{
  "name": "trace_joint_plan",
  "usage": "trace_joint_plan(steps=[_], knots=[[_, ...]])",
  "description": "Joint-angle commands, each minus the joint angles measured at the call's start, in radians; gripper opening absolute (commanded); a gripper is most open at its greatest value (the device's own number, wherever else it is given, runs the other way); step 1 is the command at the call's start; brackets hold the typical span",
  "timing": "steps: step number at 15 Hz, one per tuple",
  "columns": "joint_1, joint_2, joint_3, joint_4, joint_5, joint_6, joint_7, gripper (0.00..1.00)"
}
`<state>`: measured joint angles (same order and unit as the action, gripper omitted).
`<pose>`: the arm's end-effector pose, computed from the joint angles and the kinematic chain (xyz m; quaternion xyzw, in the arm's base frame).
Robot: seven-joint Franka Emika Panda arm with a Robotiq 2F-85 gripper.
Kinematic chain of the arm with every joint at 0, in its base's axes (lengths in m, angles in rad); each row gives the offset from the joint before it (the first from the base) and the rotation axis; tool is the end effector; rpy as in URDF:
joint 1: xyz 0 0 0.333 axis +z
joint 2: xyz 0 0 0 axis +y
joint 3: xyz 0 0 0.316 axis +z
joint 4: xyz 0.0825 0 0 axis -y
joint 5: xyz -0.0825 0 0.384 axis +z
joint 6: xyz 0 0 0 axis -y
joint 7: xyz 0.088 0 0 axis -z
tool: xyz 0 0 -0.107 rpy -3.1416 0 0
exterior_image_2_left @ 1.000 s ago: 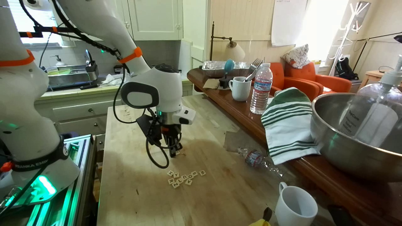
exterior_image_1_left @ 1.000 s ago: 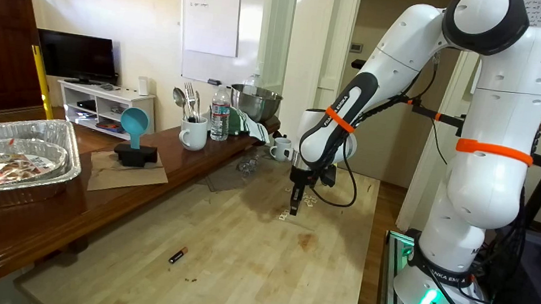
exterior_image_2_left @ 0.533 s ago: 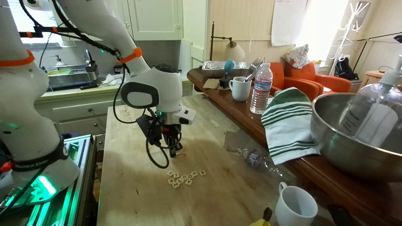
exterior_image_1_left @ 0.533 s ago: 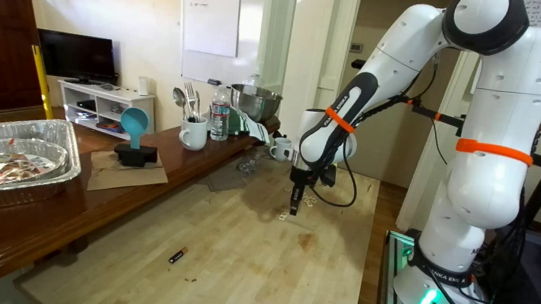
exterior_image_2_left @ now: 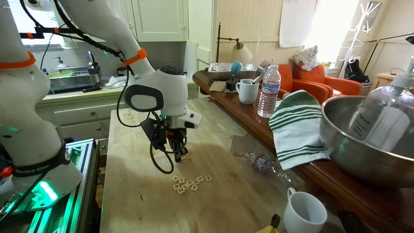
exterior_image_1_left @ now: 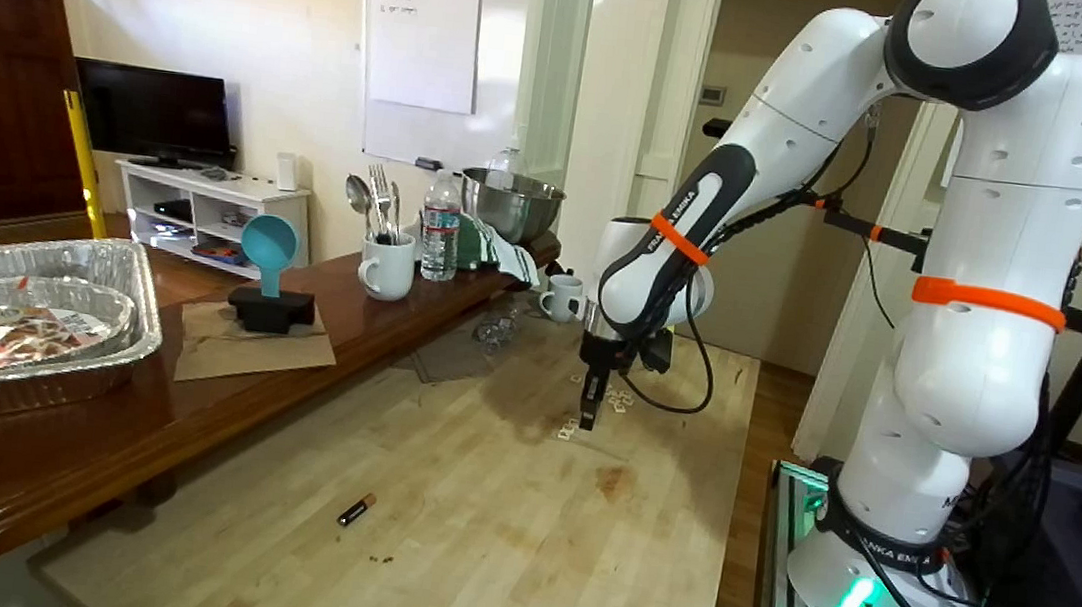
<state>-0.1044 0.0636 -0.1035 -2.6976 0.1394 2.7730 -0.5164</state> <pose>0.4003 -0.0913 0.2113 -0.9957 -0.0894 -0.0137 0.0185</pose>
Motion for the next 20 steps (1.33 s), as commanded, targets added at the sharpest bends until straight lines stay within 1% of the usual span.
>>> trace_joint_plan(steps=[1,13,20], knots=[[-0.006,0.053,0.024,0.024,0.018,0.035,0.013,0.0],[-0.007,0.065,0.041,0.04,0.065,0.036,0.006,0.0],[-0.007,0.065,0.031,0.039,-0.005,0.031,0.026,0.0]])
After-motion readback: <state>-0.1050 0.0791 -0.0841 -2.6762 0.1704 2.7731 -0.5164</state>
